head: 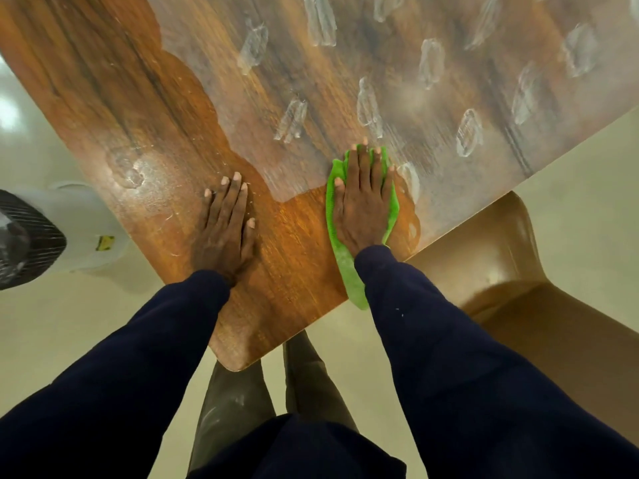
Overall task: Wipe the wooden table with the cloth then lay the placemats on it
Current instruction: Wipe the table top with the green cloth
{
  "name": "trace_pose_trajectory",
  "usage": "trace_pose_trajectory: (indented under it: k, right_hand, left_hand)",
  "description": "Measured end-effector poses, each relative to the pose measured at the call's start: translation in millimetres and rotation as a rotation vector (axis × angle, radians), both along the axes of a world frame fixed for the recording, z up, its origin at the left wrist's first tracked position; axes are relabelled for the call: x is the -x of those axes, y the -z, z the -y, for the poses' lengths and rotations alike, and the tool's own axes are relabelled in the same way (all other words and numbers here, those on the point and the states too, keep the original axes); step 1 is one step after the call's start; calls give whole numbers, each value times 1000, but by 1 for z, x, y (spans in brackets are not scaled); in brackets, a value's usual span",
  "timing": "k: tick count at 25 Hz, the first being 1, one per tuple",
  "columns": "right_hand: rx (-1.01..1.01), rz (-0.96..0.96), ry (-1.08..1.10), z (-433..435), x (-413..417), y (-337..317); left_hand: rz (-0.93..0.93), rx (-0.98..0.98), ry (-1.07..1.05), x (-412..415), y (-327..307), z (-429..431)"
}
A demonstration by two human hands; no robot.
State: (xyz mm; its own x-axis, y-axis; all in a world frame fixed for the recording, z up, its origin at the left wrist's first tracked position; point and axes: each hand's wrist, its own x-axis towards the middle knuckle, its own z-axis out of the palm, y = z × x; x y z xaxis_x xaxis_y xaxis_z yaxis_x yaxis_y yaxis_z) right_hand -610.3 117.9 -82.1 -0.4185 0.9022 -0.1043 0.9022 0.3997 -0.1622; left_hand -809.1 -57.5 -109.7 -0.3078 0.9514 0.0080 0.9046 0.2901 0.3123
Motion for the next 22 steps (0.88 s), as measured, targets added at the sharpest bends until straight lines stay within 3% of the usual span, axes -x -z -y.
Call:
trace_pose_trajectory:
  k: [3,7,8,10,12,14,18,22]
  right_hand:
    - [56,-24,-236,30,26,0]
    - [133,23,-686,40,-19,-1]
    - [124,29,-676,30,-32,-3]
    - [87,37,-456,3,-38,-3]
    - [45,33,-209,-19,-13,-2]
    - [-6,18,-114,-19,26,-1]
    - [38,6,-377,29,67,-3]
    - [118,15,-782,35,17,-4]
  left_hand:
    - [7,-9,-4,1,0,0]
    - [-9,-5,-21,0,-1,-2]
    - [-3,-2,-24,0,-1,-1]
    - [-6,-1,-28,0,0,-1]
    - [-7,-4,-35,1,2,-1]
    - [-12,1,-26,0,2,-1]
    - [-25,-6,-22,1,-1,0]
    - [17,-19,-26,1,0,-2]
